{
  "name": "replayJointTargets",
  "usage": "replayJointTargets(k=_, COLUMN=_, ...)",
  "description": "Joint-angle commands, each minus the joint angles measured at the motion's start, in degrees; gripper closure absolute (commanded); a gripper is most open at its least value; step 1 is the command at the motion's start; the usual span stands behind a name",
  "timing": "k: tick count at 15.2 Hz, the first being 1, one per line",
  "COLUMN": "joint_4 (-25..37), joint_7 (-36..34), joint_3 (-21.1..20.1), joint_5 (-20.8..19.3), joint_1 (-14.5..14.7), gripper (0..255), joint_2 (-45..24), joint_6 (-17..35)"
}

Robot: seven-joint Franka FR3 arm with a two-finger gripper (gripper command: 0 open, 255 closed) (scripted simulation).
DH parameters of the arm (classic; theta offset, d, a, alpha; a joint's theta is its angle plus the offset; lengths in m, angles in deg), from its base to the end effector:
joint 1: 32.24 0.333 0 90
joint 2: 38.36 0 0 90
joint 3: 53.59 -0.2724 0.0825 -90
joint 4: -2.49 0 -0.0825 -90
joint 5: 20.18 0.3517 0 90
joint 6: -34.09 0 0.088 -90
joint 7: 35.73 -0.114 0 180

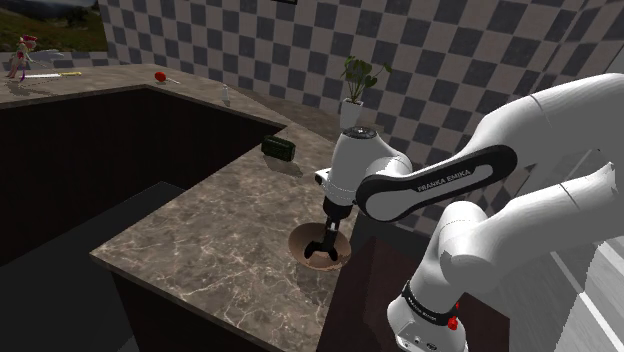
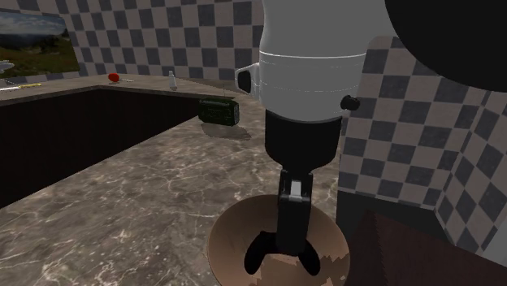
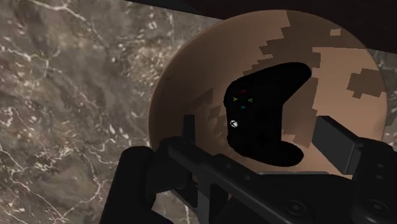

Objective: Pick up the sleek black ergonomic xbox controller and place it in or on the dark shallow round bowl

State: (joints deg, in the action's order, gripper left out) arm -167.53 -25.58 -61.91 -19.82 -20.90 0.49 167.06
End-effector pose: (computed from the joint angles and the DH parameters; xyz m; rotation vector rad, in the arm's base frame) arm 0.2897 0.0916 0.3148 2.9673 0.7347 0.0492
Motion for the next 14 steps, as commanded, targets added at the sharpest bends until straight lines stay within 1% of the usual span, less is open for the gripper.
replayJointTargets(k=1, joint_4=0.00, joint_7=0.00, joint_3=0.00, joint_5=0.00, joint_1=0.00, gripper=0, joint_2=0.00, joint_6=0.00)
replayJointTargets(k=2, joint_4=0.00, joint_7=0.00, joint_3=0.00, joint_5=0.00, joint_1=0.00, gripper=0, joint_2=0.00, joint_6=0.00)
replayJointTargets(k=5, joint_4=3.42, joint_7=0.27, joint_3=0.36, joint_5=0.32, joint_1=0.60, gripper=0, joint_2=5.00, joint_6=-8.43)
replayJointTargets(k=6, joint_4=4.46, joint_7=0.32, joint_3=0.44, joint_5=0.36, joint_1=0.71, gripper=0, joint_2=6.02, joint_6=-10.49)
replayJointTargets(k=14, joint_4=4.46, joint_7=0.32, joint_3=0.44, joint_5=0.36, joint_1=0.71, gripper=0, joint_2=6.02, joint_6=-10.49)
